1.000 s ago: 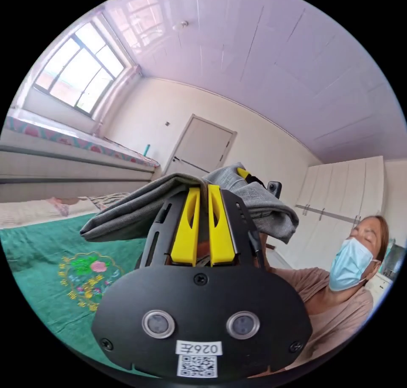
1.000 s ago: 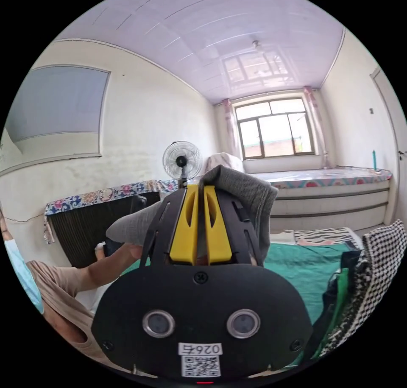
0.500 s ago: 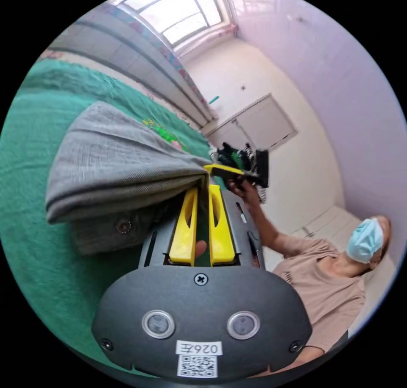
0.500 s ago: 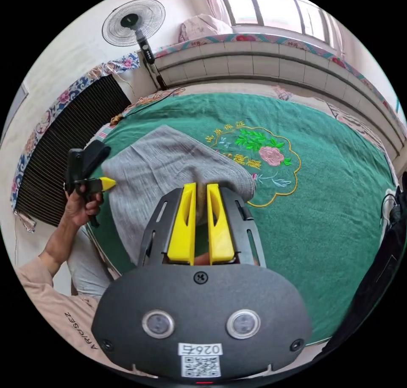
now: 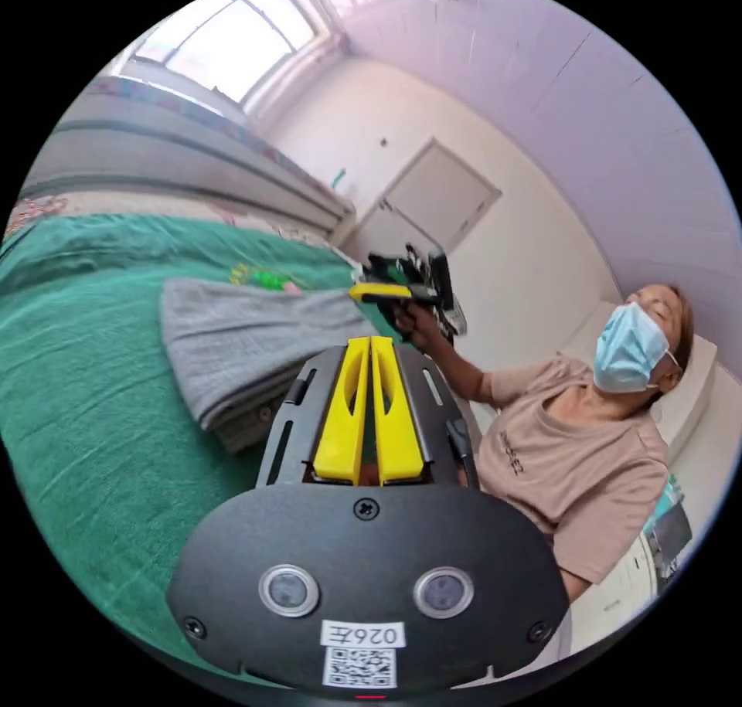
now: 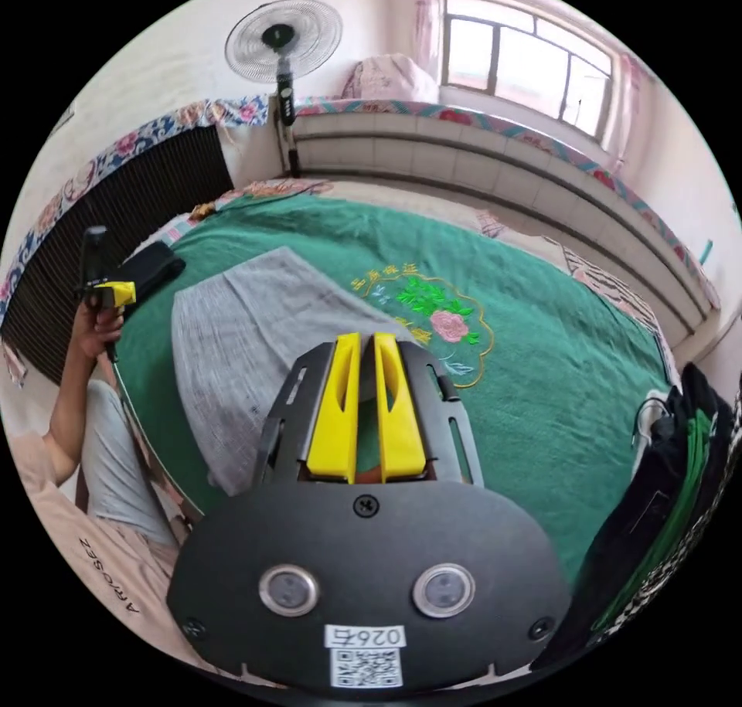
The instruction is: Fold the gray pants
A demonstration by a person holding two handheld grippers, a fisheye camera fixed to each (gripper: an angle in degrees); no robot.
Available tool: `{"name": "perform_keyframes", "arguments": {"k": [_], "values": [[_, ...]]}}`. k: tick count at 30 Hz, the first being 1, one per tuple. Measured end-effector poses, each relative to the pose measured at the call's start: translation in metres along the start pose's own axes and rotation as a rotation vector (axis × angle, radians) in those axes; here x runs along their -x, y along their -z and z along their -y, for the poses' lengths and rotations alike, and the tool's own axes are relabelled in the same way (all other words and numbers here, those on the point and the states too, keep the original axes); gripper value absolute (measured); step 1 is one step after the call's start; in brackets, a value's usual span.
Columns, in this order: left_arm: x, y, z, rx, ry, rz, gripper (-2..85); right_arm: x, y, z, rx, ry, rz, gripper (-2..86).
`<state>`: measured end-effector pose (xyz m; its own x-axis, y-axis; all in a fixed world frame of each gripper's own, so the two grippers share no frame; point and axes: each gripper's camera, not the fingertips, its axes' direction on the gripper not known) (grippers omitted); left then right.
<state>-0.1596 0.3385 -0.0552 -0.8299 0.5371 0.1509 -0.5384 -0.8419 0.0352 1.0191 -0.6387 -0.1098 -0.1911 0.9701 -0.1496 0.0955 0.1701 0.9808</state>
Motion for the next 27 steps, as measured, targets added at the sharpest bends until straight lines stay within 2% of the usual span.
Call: {"name": "perform_keyframes", "arguments": {"k": [2, 4, 6, 8, 10, 11, 12, 14, 18, 22, 27], "values": [[0.005, 0.038, -0.018, -0.151, 0.086, 0.231, -0.4, -0.032, 0.015, -0.013, -0.120, -0.059, -0.110, -0.8], [0.010, 0.044, -0.029, -0.165, 0.175, 0.475, 0.4, -0.054, 0.031, -0.026, -0.243, -0.090, -0.208, -0.9], [0.016, 0.038, -0.034, -0.144, 0.196, 0.590, 4.6, -0.069, 0.033, -0.044, -0.378, -0.062, -0.153, -0.9], [0.033, 0.022, -0.036, -0.098, 0.246, 0.578, 13.6, -0.073, 0.010, -0.049, -0.373, -0.006, -0.018, -0.9], [0.049, 0.006, -0.039, -0.039, 0.278, 0.557, 15.9, -0.068, -0.039, -0.045, -0.236, 0.081, 0.119, -1.0], [0.059, -0.005, -0.043, 0.011, 0.299, 0.554, 16.1, -0.059, -0.083, -0.039, -0.067, 0.162, 0.183, -1.0], [0.064, -0.010, -0.044, 0.034, 0.310, 0.556, 16.2, -0.045, -0.137, -0.036, 0.180, 0.278, 0.227, -1.0], [0.080, -0.025, -0.054, 0.088, 0.346, 0.537, 16.3, -0.040, -0.183, -0.043, 0.307, 0.357, 0.177, -0.9], [0.094, -0.016, -0.067, 0.044, 0.412, 0.502, 15.8, -0.071, -0.191, -0.058, 0.262, 0.441, 0.092, -0.9], [0.084, 0.006, -0.072, -0.008, 0.368, 0.633, 15.1, -0.108, -0.200, -0.062, 0.258, 0.437, 0.081, -0.9], [0.091, -0.018, -0.073, 0.069, 0.303, 0.553, 18.9, -0.163, -0.214, -0.051, 0.276, 0.411, 0.102, -0.9]]}}
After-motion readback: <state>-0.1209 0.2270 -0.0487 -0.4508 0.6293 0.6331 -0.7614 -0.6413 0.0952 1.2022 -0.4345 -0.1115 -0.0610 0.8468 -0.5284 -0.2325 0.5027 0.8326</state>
